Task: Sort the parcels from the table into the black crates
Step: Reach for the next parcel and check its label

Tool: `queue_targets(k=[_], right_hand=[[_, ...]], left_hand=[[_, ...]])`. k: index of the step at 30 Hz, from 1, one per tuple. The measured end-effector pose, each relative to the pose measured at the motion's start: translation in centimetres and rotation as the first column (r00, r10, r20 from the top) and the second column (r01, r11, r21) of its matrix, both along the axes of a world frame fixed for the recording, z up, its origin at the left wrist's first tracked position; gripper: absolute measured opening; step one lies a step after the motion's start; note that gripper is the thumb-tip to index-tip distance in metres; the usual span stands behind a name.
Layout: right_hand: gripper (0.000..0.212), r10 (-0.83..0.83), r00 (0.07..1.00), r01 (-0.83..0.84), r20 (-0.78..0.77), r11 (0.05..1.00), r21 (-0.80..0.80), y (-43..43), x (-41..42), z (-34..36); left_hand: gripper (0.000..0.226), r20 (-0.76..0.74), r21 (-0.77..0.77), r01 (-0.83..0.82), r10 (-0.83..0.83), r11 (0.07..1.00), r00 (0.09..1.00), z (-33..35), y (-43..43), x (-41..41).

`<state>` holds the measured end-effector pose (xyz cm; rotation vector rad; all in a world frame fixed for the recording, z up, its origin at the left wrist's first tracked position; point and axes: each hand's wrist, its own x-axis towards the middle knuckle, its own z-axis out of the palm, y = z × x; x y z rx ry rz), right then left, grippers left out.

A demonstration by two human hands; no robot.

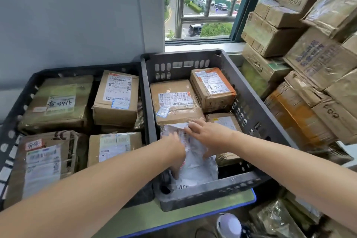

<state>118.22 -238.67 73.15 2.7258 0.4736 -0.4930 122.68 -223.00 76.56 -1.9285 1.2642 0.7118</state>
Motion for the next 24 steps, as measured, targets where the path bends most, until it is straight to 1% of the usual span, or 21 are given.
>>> queue_targets(k=[1, 3, 4, 5, 6, 7, 8, 10, 11, 13, 16, 18, 20, 22, 24], right_hand=[[0.121, 0.014, 1.0, -0.014, -0.002, 1.0, -0.027, 0.0, -0.2, -0.3], [0.122, 0.042, 0.999, -0.043, -0.011, 0.998, -0.051, -0.2, -0.3, -0.5], [0.119, 0.059, 0.998, -0.061, -0.029, 0.997, -0.05, -0.4, -0.4, -0.5], [0.115, 0.071, 0.996, -0.074, -0.057, 0.996, -0.05, -0.6, -0.6, -0.5], [0.111, 0.074, 0.994, -0.079, -0.084, 0.996, -0.051, -0.8, -0.7, -0.5], [0.108, 0.067, 0.992, -0.073, -0.11, 0.996, -0.051, -0.9, -0.8, -0.6], [0.108, 0.057, 0.989, -0.064, -0.135, 0.997, -0.051, -0.9, -0.9, -0.7], [0.108, 0.054, 0.983, -0.069, -0.174, 0.994, -0.083, -0.7, -0.6, -1.0], [0.109, 0.062, 0.982, -0.083, -0.179, 0.99, -0.113, -0.5, -0.3, -1.2], [0.11, 0.091, 0.981, -0.12, -0.17, 0.978, -0.169, -0.2, 0.0, -1.5], [0.108, 0.127, 0.985, -0.146, -0.115, 0.973, -0.179, -0.5, -0.4, -1.9], [0.109, 0.139, 0.986, -0.152, -0.093, 0.978, -0.145, -1.1, -0.7, -2.0], [0.112, 0.153, 0.98, -0.169, -0.125, 0.978, -0.125, -1.4, -0.9, -2.2], [0.118, 0.13, 0.975, -0.154, -0.182, 0.98, -0.128, -1.2, -0.8, -2.5], [0.123, 0.101, 0.969, -0.132, -0.226, 0.984, -0.123, -1.0, -0.5, -2.5]], left_hand=[[0.096, -0.011, 0.019, -0.045, 0.045, 0.999, 0.999, -0.3, -0.3, -0.1], [0.095, -0.02, 0.029, -0.171, 0.172, 0.985, 0.985, -0.8, -1.0, -0.5], [0.094, -0.021, 0.033, -0.202, 0.203, 0.979, 0.979, -1.0, -1.3, -0.7], [0.098, -0.023, 0.039, -0.2, 0.201, 0.979, 0.979, -1.1, -1.5, -1.0], [0.106, -0.027, 0.048, -0.172, 0.173, 0.984, 0.984, -0.9, -1.5, -1.2], [0.109, -0.038, 0.054, -0.125, 0.127, 0.991, 0.991, -0.6, -1.3, -1.2], [0.103, -0.06, 0.048, -0.085, 0.087, 0.995, 0.994, -0.3, -1.1, -0.9], [0.087, -0.103, 0.065, -0.053, 0.059, 0.997, 0.993, 0.1, -0.9, -0.3], [0.086, -0.105, 0.094, -0.034, 0.044, 0.995, 0.994, 0.2, -0.9, 0.1], [0.092, -0.082, 0.151, 0.012, 0.001, 0.989, 0.997, 0.4, -1.3, 0.0], [0.093, -0.091, 0.108, -0.004, 0.013, 0.994, 0.996, 0.1, -1.0, -0.4], [0.09, -0.042, 0.067, 0.02, -0.018, 0.998, 0.999, 0.1, -0.4, -0.2], [0.089, -0.004, 0.063, -0.001, 0.001, 0.998, 1.0, 0.0, -0.2, 0.2], [0.096, -0.033, 0.095, -0.011, 0.014, 0.995, 0.999, 0.0, -0.6, 0.4], [0.097, -0.062, 0.156, 0.014, -0.004, 0.988, 0.998, 0.1, -1.1, 0.4]])
